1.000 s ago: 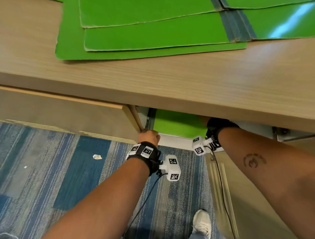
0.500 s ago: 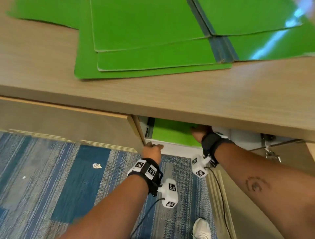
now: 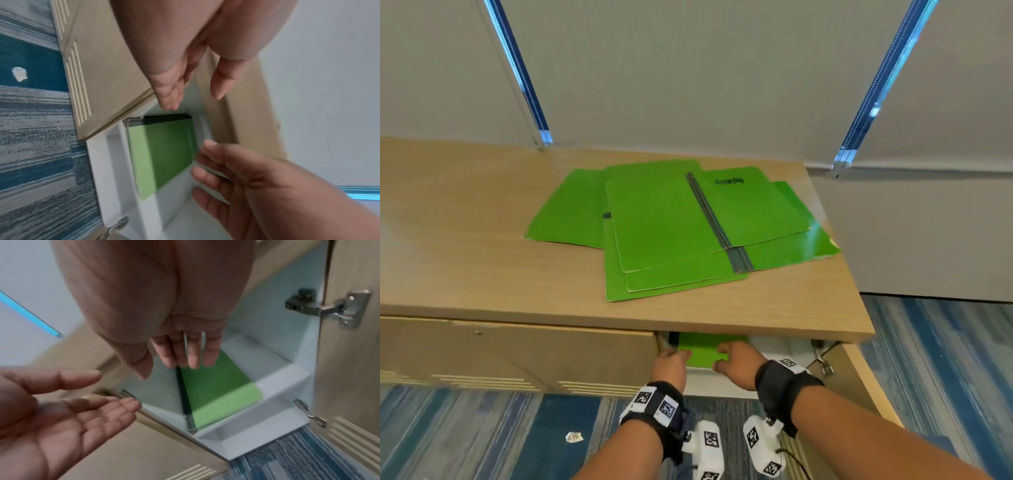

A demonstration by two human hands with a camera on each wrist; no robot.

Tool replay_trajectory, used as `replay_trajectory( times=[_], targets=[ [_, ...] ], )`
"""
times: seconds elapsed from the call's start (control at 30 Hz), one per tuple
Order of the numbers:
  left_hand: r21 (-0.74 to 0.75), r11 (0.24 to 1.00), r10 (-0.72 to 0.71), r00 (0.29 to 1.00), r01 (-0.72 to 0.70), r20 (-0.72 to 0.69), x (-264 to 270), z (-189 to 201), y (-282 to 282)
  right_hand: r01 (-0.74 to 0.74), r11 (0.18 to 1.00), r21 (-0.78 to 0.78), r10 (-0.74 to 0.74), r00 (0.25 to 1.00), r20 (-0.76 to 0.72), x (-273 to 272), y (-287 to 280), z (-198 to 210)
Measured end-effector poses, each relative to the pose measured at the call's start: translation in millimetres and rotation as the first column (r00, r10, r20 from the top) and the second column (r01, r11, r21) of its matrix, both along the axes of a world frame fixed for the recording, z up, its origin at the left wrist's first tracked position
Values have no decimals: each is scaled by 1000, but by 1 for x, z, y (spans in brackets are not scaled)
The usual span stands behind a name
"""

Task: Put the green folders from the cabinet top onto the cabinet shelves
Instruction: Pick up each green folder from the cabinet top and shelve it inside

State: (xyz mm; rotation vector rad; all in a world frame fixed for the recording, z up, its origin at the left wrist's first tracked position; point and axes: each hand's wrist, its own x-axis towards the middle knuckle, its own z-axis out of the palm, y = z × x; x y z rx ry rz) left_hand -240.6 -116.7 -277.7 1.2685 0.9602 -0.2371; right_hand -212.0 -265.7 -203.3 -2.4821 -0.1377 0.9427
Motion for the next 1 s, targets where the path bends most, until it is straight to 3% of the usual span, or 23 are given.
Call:
replay_trajectory(
  times=[0.17,0.23,0.3,0.33,0.4,0.47,0.5,0.57,0.7,0.77,0.83,0.93,1.0],
  targets=[
    [-19,999,-30,973,36,228,-2,123,19,-10,984,178,-28,978,206,5,23,74],
    [175,984,-88,948,34,307,5,145,27,27,983,180,-80,951,298,18,29,94],
    [439,896,-226,916,63,330,13,159,38,64,985,158,-116,929,352,33,33,109],
    [574,813,-329,892,100,310,19,164,44,74,989,129,-116,926,360,40,34,114],
    [798,543,-576,807,263,126,33,165,54,106,991,77,-127,923,363,53,32,119],
    [880,237,-713,689,412,-130,54,162,64,142,987,69,-157,922,354,65,28,120],
    [872,126,-733,636,473,-239,62,161,69,148,987,68,-163,925,343,69,26,117],
    [844,29,-732,587,535,-346,81,158,77,173,983,62,-184,930,318,79,22,108],
    [762,-60,-695,521,645,-496,112,155,84,215,976,40,-216,923,318,89,10,91],
    [719,-138,-672,469,682,-574,111,150,79,221,974,41,-222,920,323,91,4,83],
    [718,-223,-630,465,659,-622,100,147,73,228,971,70,-238,918,318,90,3,79],
    [756,-171,-611,534,632,-584,86,144,63,286,944,165,-321,911,260,91,2,79],
    [744,-132,-630,524,655,-573,75,145,58,326,911,252,-377,906,193,88,1,86]
  ],
)
